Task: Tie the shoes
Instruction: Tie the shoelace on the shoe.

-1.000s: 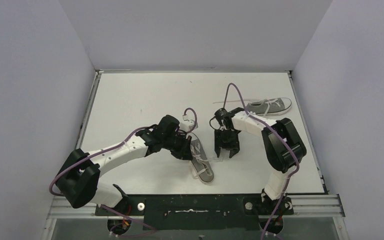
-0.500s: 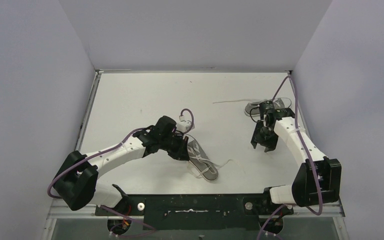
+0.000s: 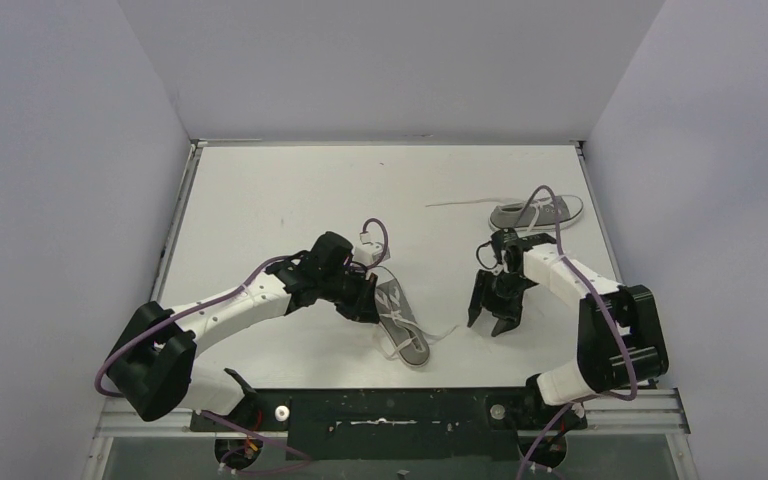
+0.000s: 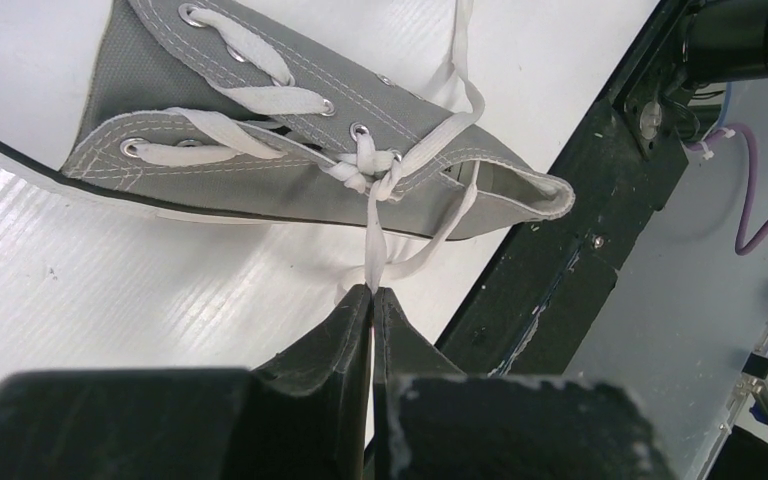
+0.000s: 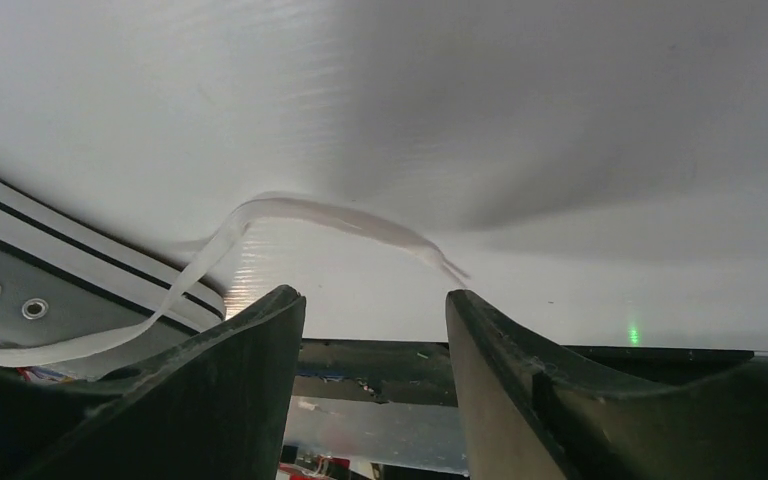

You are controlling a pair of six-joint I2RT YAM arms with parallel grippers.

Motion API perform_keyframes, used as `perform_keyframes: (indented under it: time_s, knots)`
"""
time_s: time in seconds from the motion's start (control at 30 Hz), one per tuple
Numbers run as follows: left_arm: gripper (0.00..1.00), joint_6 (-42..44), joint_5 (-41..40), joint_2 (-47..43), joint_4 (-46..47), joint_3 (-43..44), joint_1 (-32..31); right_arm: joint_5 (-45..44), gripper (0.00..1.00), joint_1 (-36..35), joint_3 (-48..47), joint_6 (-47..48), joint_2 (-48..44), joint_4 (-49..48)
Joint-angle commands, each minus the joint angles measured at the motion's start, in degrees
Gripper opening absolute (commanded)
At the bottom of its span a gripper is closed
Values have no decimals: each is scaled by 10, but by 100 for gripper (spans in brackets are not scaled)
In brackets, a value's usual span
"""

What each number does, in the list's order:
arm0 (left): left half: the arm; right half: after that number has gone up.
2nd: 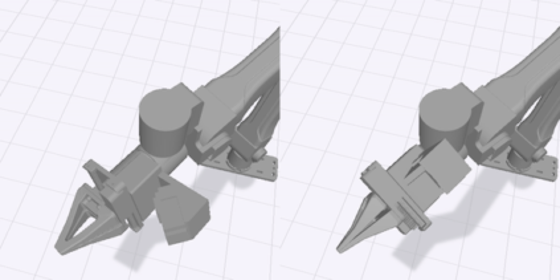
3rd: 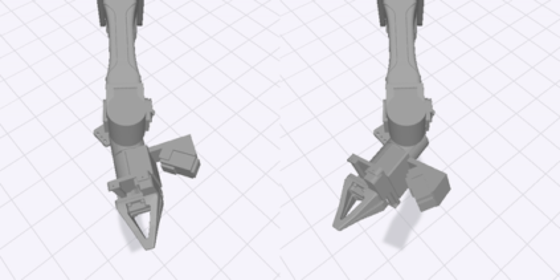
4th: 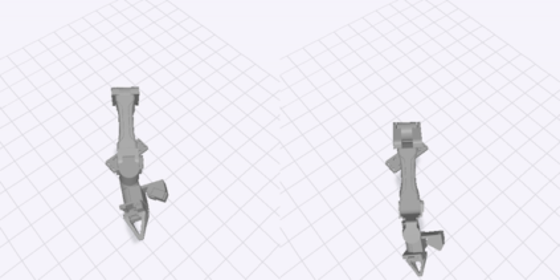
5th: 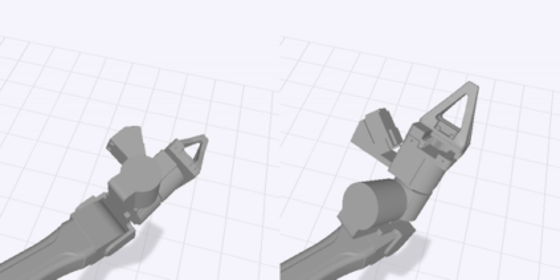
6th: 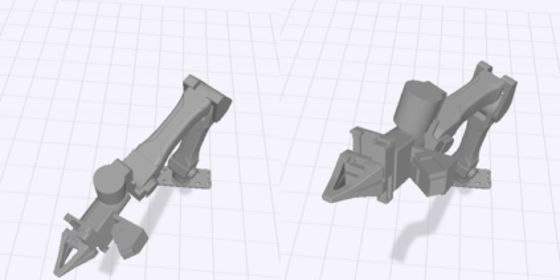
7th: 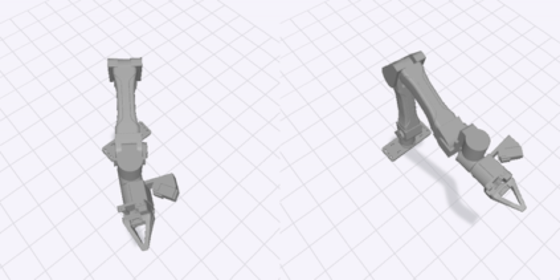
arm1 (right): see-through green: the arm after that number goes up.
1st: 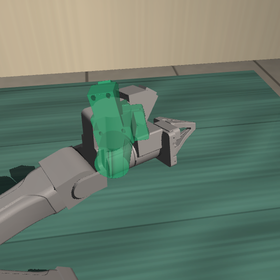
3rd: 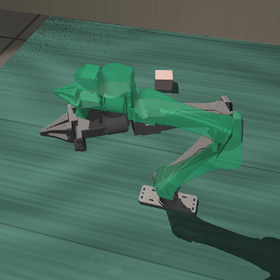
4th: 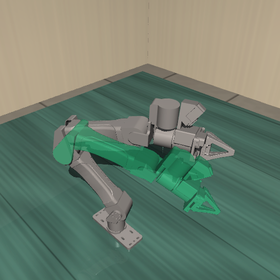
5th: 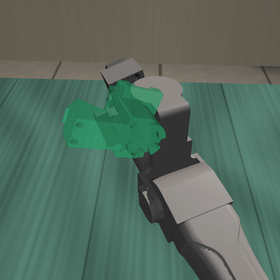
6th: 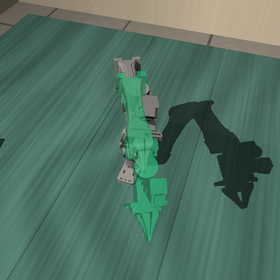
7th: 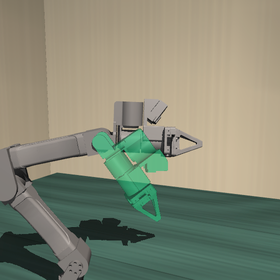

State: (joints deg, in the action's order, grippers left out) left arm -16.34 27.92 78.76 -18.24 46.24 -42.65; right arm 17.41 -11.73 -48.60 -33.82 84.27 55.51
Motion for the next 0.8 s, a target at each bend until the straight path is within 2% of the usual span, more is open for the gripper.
perform_keyframes:
  time_s: [0.0, 0.17, 0.37, 0.5, 0.53, 0.6, 0.7, 0.77]
  knots:
    - [0, -1, 23, -4, 27, 17, -2, -43, 55, -52, -10, -31, 0, -19]
    - [0, -9, 28, -5, 41, 10, -2, -90, 54, -95, -3, 6, 32, -32]
    - [0, -14, 26, -6, 45, 14, 3, -157, 51, -155, 9, -13, 67, -52]
    - [0, -15, 27, -11, 46, 24, 7, -197, 35, -161, -1, -14, 66, -60]
    - [0, -12, 27, -12, 42, 29, 7, -207, 27, -160, -5, -12, 58, -56]
    - [0, -7, 21, -14, 33, 40, 7, -216, 1, -158, -9, -4, 37, -53]
    - [0, -4, 5, -22, 28, 43, 9, -186, 0, -145, -23, 12, -6, -42]
    - [0, -3, 3, -28, 36, 40, 10, -120, 0, -130, -43, 27, -36, -37]
